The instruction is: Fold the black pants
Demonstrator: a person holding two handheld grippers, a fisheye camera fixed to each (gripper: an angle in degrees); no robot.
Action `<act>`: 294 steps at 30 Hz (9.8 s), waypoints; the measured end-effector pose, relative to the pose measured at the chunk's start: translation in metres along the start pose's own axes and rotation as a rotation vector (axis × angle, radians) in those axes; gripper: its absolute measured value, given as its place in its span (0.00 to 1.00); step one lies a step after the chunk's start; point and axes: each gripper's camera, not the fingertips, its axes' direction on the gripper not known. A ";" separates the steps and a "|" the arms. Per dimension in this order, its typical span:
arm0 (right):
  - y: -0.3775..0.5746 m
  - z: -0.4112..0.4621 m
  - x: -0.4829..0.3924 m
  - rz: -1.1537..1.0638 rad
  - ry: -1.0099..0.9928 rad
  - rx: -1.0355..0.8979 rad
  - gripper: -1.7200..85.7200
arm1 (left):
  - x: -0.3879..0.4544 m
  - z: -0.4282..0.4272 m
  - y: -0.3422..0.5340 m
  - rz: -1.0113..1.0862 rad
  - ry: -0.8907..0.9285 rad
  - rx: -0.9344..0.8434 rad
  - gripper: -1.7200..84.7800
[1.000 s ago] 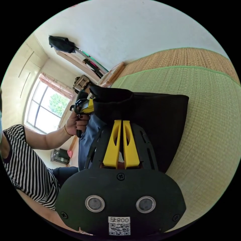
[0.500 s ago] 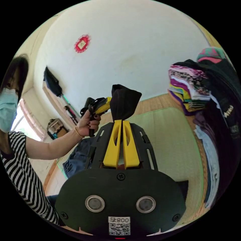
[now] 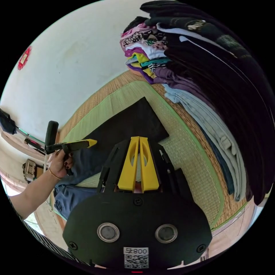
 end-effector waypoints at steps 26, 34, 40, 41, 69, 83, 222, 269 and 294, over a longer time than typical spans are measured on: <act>0.058 -0.069 0.022 -0.100 0.172 -0.208 0.03 | 0.067 0.042 0.109 0.151 -0.054 -0.106 0.04; 0.053 -0.080 0.033 -0.014 0.145 -0.182 0.02 | 0.060 0.058 0.126 0.111 -0.106 -0.080 0.04; 0.097 -0.101 0.005 -0.081 0.135 -0.141 0.02 | 0.061 0.042 0.173 0.110 -0.073 0.059 0.04; 0.103 -0.098 0.002 -0.091 0.148 -0.157 0.02 | 0.060 0.044 0.178 0.103 -0.075 0.057 0.04; 0.163 0.022 -0.287 -0.611 -0.031 -0.239 0.04 | -0.053 0.024 0.430 -0.272 -0.085 0.173 0.02; 0.169 0.093 -0.352 -0.688 0.118 -0.265 0.04 | -0.099 0.019 0.508 -0.247 -0.035 0.179 0.02; 0.166 0.441 -0.926 -1.028 0.124 -0.484 0.04 | -0.039 -0.520 0.707 -0.319 -0.749 0.023 0.04; 0.555 0.293 -0.789 -1.003 -0.005 -0.568 0.04 | 0.058 -0.328 1.007 -0.402 -0.610 -0.041 0.03; 0.635 0.329 -0.724 -0.929 -0.077 -0.685 0.05 | -0.031 -0.231 1.051 -0.411 -0.586 -0.114 0.03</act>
